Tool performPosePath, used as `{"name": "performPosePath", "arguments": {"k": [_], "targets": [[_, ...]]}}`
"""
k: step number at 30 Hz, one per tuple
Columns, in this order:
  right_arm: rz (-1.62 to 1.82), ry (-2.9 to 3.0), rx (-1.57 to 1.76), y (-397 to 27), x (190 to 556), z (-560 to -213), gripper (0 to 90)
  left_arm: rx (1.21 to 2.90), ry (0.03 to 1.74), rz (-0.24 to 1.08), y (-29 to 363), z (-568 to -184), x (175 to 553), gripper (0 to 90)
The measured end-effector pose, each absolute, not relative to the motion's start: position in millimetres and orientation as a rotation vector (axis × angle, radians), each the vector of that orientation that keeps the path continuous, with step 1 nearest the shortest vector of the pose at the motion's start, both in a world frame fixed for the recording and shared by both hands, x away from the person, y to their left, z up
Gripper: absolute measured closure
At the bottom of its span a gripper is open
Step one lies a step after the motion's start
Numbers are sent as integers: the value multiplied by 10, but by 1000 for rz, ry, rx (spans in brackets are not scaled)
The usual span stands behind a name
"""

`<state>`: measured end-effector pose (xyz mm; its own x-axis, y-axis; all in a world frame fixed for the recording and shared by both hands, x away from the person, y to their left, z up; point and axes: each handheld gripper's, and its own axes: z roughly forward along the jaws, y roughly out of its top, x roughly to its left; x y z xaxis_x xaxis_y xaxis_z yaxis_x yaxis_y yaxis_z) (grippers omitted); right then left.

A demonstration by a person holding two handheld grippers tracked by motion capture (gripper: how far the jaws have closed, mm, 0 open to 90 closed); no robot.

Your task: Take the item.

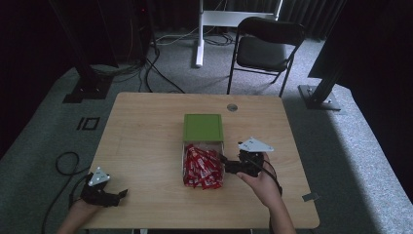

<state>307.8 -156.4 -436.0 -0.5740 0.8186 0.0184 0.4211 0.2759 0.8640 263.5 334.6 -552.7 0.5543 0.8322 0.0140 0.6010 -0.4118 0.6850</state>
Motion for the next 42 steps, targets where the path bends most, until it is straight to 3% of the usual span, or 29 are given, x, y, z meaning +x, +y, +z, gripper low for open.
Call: {"name": "performPosePath", "arguments": {"k": [23,29,35,38,42], "targets": [[1256,2212,1023,-944,3083,-4422,188,2156,1146,472,3347,-5526,2635,7],[1232,2222,1025,-781,3099,-4496,231,2155,1144,474,3347,-5527,2636,7],[1176,2208,1024,-683,3121,-4533,308,2154,1146,473,3347,-5528,2635,7],[1146,2220,996,-618,3147,-4587,452,2155,1144,475,3348,-5528,2636,7],[1106,2251,994,-560,3168,-4664,499,2154,1146,473,3347,-5528,2635,7]]}}
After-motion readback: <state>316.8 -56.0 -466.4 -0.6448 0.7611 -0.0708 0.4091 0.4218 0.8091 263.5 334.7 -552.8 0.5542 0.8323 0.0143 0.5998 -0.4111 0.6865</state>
